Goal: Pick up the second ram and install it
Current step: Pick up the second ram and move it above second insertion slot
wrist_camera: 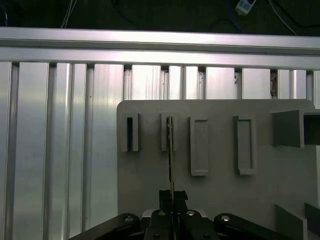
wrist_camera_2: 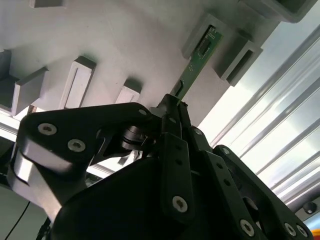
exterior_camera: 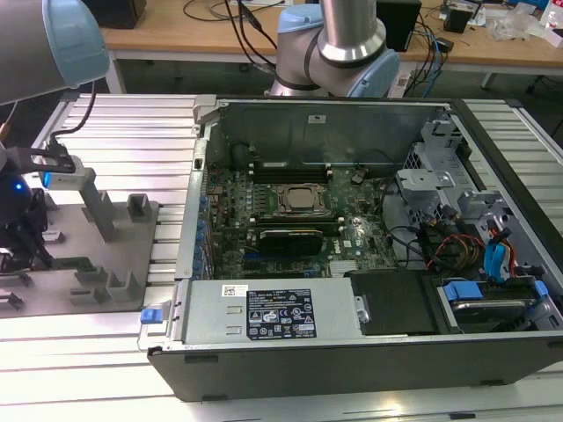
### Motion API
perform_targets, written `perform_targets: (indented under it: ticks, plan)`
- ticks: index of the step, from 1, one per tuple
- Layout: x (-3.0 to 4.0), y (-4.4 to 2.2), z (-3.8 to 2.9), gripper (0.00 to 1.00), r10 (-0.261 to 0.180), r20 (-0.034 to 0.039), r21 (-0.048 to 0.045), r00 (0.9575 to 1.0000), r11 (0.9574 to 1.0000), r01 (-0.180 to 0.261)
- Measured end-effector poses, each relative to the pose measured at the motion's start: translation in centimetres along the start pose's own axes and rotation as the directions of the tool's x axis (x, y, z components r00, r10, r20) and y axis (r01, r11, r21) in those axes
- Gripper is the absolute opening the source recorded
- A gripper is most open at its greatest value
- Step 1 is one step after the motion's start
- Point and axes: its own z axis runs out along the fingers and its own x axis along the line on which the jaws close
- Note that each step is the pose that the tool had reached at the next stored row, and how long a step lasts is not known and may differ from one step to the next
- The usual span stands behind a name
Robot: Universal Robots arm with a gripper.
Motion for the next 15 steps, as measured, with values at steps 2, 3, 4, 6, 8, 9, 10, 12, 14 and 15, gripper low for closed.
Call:
perform_targets:
  ticks: [2, 3, 4, 6, 8, 9, 10, 12, 14, 15]
  plan:
    - [0.00, 0.02, -0.42, 0.13, 0.000, 0.0001, 0.0000, 1.0000, 1.0000, 0.000]
    - [-0.01, 0.03, -0.62, 0.13, 0.000, 0.0001, 0.0000, 1.0000, 1.0000, 0.000]
    - [-0.01, 0.03, -0.73, 0.13, 0.000, 0.0001, 0.0000, 1.0000, 1.0000, 0.000]
    - [-0.01, 0.05, -1.03, 0.13, 0.000, 0.0000, 0.0000, 1.0000, 1.0000, 0.000]
    - [-0.01, 0.06, -1.30, 0.13, 0.000, 0.0001, 0.0000, 1.0000, 1.0000, 0.000]
    - [-0.01, 0.06, -1.42, 0.13, 0.000, 0.0000, 0.0000, 1.0000, 1.0000, 0.000]
    - [-0.01, 0.07, -1.59, 0.13, 0.000, 0.0000, 0.0000, 1.0000, 1.0000, 0.000]
    - [-0.02, 0.09, -1.95, 0.13, 0.000, 0.0000, 0.0000, 1.0000, 1.0000, 0.000]
    - [-0.02, 0.10, -2.36, 0.13, 0.000, 0.0000, 0.0000, 1.0000, 1.0000, 0.000]
    - [-0.02, 0.11, -2.55, 0.13, 0.000, 0.0000, 0.0000, 1.0000, 1.0000, 0.000]
